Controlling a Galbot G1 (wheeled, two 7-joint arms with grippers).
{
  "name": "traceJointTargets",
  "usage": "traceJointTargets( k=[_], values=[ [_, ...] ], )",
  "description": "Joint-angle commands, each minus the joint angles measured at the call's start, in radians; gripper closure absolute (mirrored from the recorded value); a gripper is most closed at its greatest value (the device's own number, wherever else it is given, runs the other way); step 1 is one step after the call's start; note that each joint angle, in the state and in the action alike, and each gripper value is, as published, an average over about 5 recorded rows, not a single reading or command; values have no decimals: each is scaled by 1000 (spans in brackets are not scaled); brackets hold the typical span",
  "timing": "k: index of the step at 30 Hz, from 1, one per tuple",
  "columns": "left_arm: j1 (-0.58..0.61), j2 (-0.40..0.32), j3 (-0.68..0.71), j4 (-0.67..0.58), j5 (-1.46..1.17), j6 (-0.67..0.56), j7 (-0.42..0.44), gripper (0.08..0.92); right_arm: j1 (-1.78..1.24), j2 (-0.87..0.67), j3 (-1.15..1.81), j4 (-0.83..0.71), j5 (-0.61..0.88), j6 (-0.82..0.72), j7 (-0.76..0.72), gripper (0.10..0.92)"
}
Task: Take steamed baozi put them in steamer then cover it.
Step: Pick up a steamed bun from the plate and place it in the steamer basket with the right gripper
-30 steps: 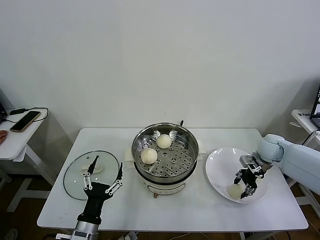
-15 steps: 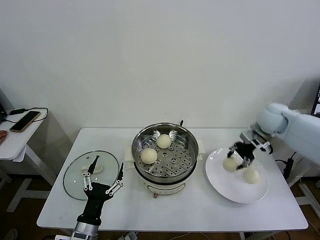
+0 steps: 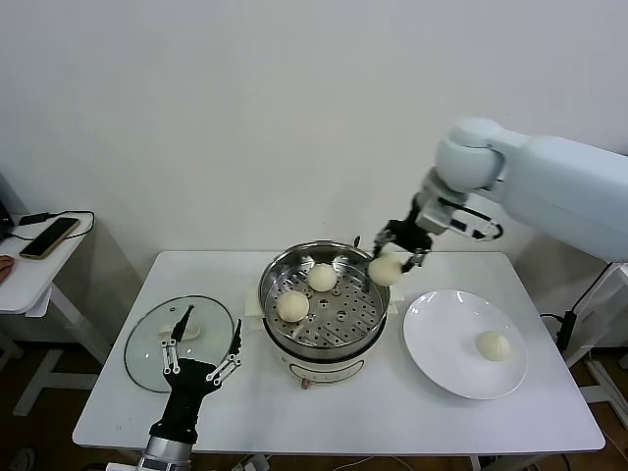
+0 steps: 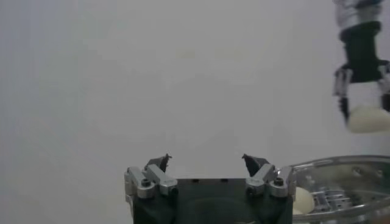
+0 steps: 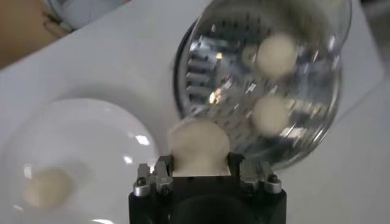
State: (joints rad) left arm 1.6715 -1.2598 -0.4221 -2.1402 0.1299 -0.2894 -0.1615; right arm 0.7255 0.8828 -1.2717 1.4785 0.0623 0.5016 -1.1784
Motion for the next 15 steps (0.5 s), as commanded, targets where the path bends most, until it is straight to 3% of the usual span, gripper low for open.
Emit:
traceJointTargets(
  k=[1,15],
  values=[
    [-2,4,-2,4,-4,-1,-2,177,-3,191,-32,53,-125,174,35,407],
    [-8,4,-3,6,-10,1,-10,177,-167,240,-34,26,-248,242,31,390]
  ],
)
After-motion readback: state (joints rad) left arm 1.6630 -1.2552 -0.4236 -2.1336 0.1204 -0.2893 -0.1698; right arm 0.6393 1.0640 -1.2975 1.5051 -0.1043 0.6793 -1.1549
